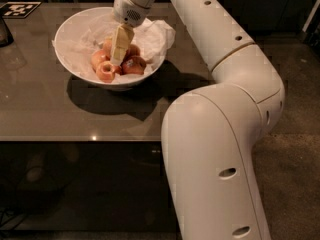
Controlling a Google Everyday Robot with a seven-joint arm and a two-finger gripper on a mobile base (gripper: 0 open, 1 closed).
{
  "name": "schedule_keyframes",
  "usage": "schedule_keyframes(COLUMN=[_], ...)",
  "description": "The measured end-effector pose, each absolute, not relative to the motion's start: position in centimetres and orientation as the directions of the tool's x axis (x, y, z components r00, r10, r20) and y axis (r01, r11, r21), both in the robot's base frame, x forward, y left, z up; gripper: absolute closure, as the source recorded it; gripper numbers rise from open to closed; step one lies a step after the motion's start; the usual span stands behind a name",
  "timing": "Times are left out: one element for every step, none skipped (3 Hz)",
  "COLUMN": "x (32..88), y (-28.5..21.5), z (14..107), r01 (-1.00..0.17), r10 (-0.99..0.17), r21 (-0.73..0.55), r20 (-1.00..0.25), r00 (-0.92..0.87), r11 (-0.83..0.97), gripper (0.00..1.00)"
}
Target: Pick apple from white bowl
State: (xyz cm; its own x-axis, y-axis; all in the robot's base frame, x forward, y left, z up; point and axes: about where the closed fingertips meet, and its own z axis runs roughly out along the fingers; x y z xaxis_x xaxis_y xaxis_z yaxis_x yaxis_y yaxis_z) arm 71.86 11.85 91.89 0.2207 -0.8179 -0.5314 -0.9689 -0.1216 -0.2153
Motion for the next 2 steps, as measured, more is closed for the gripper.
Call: schedule_keyframes(x=[70.94, 70.95], y=[12.04, 12.08], z=[91.28, 91.22], r01=[-0.963, -0.963], r10=[-0.806, -0.806], r21=[-0.225, -0.225], r20=[-0.537, -0.537], r00=[0.250, 0.250], r11=[-0.149, -0.149], gripper=[0.00, 0.00])
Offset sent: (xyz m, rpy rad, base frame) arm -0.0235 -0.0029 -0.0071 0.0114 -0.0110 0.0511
